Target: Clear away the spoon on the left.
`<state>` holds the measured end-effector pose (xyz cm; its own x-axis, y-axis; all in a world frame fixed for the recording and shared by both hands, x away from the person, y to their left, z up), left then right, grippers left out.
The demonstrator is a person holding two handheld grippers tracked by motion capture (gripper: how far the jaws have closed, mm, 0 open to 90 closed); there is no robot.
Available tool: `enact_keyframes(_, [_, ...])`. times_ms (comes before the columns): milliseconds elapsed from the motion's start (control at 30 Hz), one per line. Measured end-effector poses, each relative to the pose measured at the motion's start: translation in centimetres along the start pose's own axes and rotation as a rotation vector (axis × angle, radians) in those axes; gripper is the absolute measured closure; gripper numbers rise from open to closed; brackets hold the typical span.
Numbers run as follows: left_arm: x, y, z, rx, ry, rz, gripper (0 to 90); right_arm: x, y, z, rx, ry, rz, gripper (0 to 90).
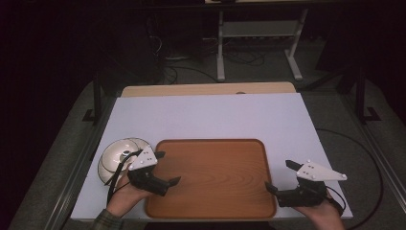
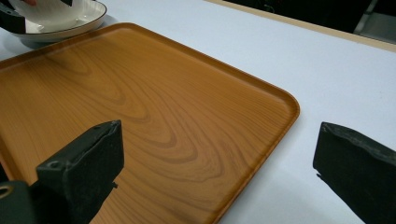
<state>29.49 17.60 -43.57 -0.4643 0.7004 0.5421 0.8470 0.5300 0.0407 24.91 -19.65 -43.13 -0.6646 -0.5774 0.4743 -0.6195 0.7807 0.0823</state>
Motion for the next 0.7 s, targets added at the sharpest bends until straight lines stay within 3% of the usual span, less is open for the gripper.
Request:
enact_keyframes(67, [0.1,0.0,-0.1,0.000,-0.003,0.005,0.2,0.0,0.0,0.0,0.000,0.000,-0.001,1.3])
enact_keyframes(333, [0.6,-0.3,-0.1,0.018,-0.009,0.028,15.3,-0.1,0.0,0.1,0.002,0.004,0.000,1.4])
enact_keyframes(567, [0.9,-0.3,0.5,0.030,0.005,0.062,44.7,-0.2,0.0,0.1,-0.002,0.003,-0.004,1.5])
enact_keyframes(700, [1.3,-0.3,0.7,0.056,0.016,0.086,58.6,-0.2,0.0,0.1,-0.002,0.004,-0.004,1.5])
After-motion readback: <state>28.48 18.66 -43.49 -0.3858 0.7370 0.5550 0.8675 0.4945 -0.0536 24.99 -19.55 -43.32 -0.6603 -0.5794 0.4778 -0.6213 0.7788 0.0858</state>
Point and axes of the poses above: each handheld gripper's, and its own axes: x roughly backward along the jaws, z roughly out of its underside, y roughly to its left, the point moved 6 cm from there along -x, roughly forward along the jaws, and after that the axes turned 3 degrees about -x, right-handed, at the moved point
